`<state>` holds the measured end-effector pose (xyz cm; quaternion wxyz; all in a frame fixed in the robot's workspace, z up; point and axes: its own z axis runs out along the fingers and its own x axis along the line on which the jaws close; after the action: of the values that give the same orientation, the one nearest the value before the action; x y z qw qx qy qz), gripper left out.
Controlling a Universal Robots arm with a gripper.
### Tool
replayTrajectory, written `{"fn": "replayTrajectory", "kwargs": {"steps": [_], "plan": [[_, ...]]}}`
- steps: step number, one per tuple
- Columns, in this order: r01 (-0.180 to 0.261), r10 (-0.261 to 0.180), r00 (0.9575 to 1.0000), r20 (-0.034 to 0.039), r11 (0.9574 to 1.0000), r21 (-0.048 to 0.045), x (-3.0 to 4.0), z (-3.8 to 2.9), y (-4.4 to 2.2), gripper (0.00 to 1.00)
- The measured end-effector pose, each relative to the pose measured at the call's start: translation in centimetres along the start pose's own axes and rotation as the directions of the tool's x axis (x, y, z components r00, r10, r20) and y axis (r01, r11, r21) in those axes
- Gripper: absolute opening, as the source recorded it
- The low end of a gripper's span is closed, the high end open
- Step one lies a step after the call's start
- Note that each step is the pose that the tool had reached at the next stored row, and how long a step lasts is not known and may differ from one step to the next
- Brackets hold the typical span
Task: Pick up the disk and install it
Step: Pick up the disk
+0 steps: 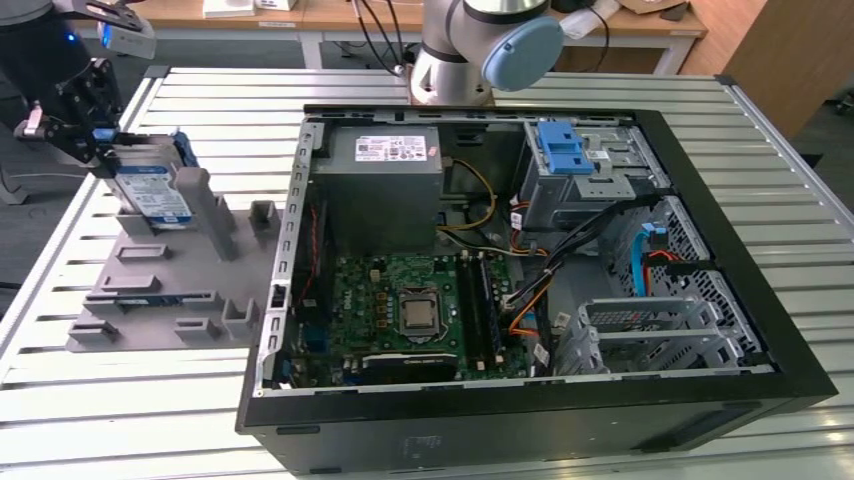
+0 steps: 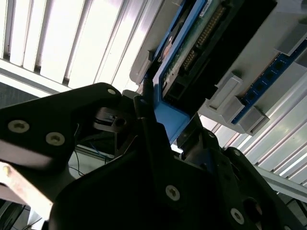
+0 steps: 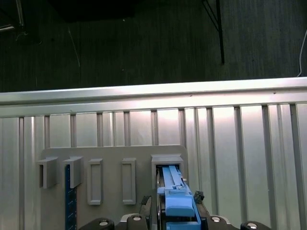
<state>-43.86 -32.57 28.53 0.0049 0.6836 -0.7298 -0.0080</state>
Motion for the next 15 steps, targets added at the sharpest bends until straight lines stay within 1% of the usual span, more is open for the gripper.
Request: {"fn": "replayTrajectory", "kwargs": {"steps": [4, 6, 7, 15], "plan": [[0.0, 0.0, 1.0, -0.0001, 1.0, -0.0002, 0.0, -0.01, 0.0, 0.45], [0.0, 0.0, 1.0, -0.0001, 1.0, -0.0002, 0.0, -0.01, 0.0, 0.43], [0.0, 0.0, 1.0, -0.0001, 1.0, -0.0002, 0.0, -0.01, 0.0, 0.37], [-0.001, 0.001, 1.0, -0.0001, 1.0, -0.0002, 0.0, -0.01, 0.0, 0.37]]}}
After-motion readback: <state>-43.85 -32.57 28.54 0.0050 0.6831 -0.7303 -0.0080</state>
